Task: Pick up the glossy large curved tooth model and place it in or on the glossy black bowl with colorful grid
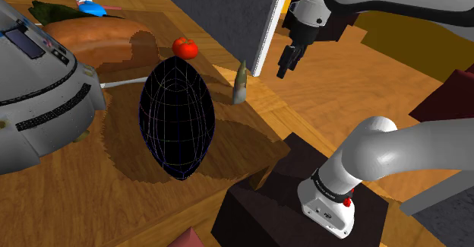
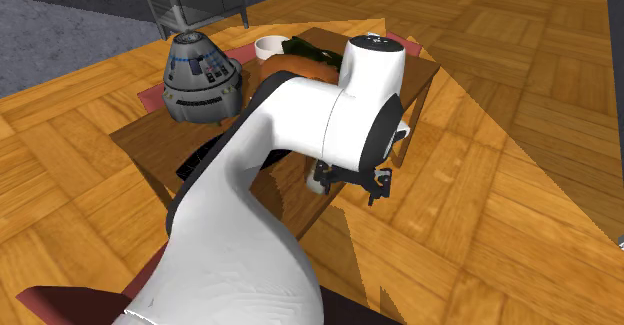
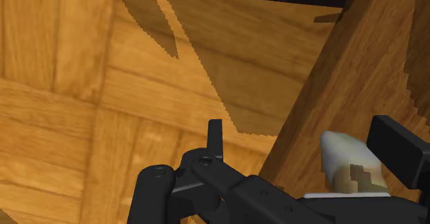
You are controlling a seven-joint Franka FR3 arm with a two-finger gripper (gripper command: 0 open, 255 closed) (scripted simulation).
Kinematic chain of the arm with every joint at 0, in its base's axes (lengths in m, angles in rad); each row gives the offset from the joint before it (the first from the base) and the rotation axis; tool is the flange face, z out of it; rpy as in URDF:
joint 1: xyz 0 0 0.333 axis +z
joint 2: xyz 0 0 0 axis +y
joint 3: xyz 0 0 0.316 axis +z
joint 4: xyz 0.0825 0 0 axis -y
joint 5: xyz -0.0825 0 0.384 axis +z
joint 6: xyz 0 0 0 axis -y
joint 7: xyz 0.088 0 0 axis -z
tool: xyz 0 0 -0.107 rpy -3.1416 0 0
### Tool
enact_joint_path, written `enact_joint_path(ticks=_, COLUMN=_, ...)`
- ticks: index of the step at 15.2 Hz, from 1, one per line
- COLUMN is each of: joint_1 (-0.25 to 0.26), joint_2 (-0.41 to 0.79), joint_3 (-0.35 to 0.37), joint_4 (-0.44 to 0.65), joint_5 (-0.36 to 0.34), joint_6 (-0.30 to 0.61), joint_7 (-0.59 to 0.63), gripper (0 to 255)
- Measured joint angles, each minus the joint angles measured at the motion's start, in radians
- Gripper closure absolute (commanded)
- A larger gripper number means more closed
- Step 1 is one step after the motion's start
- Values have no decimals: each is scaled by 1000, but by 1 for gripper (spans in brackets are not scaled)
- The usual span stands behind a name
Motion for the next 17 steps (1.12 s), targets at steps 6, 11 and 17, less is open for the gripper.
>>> enact_joint_path(ticks=6, joint_1=-10, joint_2=-20, joint_3=141, joint_4=-31, joint_5=38, joint_6=142, joint_7=218, gripper=0)
enact_joint_path(ticks=11, joint_1=-64, joint_2=22, joint_3=338, joint_4=-20, joint_5=34, joint_6=325, joint_7=508, gripper=0)
enact_joint_path(ticks=17, joint_1=-103, joint_2=66, joint_3=414, joint_4=-34, joint_5=15, joint_6=434, joint_7=617, gripper=0)
